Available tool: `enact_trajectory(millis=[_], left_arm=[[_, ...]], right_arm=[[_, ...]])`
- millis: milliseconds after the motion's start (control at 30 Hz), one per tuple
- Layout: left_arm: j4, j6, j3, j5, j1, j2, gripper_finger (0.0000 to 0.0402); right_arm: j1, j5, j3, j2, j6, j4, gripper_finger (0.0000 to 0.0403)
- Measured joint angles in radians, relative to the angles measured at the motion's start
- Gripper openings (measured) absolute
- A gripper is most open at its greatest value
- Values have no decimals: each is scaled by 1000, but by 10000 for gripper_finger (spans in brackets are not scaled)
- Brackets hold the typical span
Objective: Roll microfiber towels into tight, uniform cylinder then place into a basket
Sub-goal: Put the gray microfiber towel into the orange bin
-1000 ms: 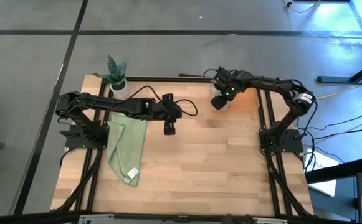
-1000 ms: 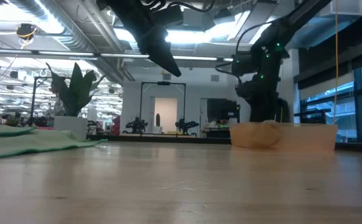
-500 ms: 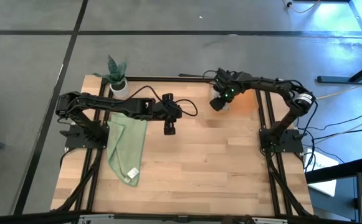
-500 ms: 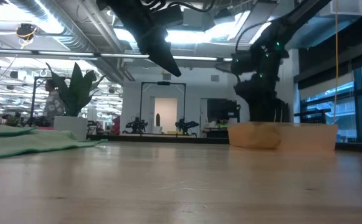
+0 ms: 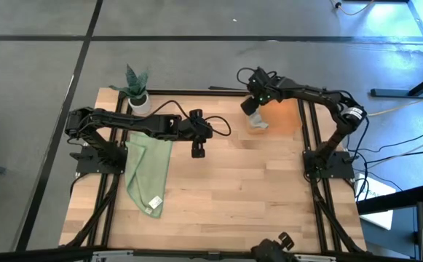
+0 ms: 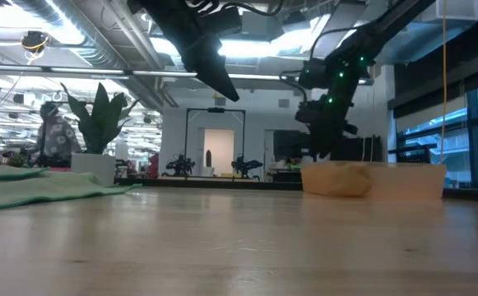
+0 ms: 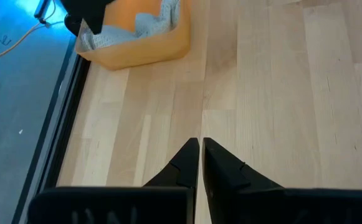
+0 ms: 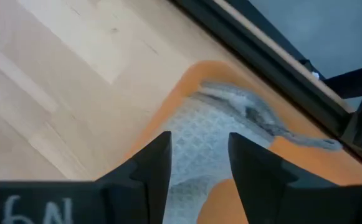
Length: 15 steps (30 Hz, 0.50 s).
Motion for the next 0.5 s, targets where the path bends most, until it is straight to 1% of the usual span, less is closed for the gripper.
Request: enact_trajectory(millis=[500], left_arm=[[0,0,0,0,0,0,14]], right_arm=[[-3,-1,0,148,-28,47,159]])
